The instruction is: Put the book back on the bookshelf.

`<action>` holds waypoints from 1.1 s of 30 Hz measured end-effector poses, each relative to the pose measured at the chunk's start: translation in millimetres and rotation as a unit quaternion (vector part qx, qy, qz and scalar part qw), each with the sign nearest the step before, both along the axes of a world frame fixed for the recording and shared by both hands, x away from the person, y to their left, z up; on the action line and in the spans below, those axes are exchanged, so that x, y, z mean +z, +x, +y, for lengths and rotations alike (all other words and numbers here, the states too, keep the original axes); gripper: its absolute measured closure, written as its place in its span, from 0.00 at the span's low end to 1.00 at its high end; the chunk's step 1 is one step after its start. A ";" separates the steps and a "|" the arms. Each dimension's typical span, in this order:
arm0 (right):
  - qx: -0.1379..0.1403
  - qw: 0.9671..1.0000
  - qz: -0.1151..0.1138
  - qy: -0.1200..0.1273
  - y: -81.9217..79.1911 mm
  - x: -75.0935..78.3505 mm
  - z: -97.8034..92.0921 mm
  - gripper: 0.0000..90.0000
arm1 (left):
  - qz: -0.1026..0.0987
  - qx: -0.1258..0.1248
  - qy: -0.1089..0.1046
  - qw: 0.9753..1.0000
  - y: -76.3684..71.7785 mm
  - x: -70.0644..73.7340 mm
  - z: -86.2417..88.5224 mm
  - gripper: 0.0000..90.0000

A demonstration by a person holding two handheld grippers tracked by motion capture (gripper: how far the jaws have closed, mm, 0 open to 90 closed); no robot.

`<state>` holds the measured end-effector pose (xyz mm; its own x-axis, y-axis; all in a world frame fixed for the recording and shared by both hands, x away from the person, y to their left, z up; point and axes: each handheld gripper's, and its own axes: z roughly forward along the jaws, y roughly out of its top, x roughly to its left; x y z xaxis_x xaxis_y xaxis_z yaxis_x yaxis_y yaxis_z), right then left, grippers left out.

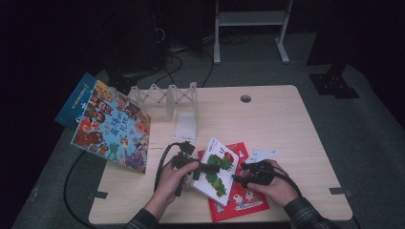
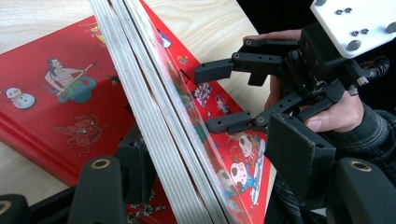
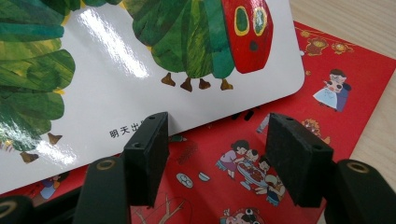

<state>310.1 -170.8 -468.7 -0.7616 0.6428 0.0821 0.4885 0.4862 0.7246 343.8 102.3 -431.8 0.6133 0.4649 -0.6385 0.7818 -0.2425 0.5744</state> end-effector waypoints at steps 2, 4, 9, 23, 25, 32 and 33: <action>0.000 1.000 0.000 0.001 0.0 -0.1 -0.1 0.42 | 0.001 0.002 0.004 1.000 0.4 0.0 0.5 0.42; 0.000 1.000 0.000 0.000 -0.1 -0.1 -0.1 0.42 | 0.002 0.003 0.007 1.000 0.9 0.0 1.2 0.45; 0.000 1.000 0.000 0.000 0.0 0.0 -0.1 0.43 | -0.001 0.011 0.015 1.000 1.1 0.6 2.1 0.54; 0.004 1.000 -0.004 -0.002 -0.5 -0.3 -0.1 0.42 | 0.017 0.006 0.018 1.000 8.0 4.2 7.6 0.64; 0.004 1.000 -0.004 -0.002 -0.5 -0.3 -0.2 0.42 | 0.015 0.005 0.021 1.000 8.1 5.9 8.5 0.65; 0.004 1.000 -0.004 -0.002 -0.5 -0.2 -0.1 0.42 | 0.023 0.010 0.029 0.999 10.0 6.5 12.0 0.72; 0.004 1.000 -0.003 -0.002 -0.4 -0.1 -0.3 0.42 | 0.025 0.010 0.030 0.999 10.5 6.4 12.5 0.73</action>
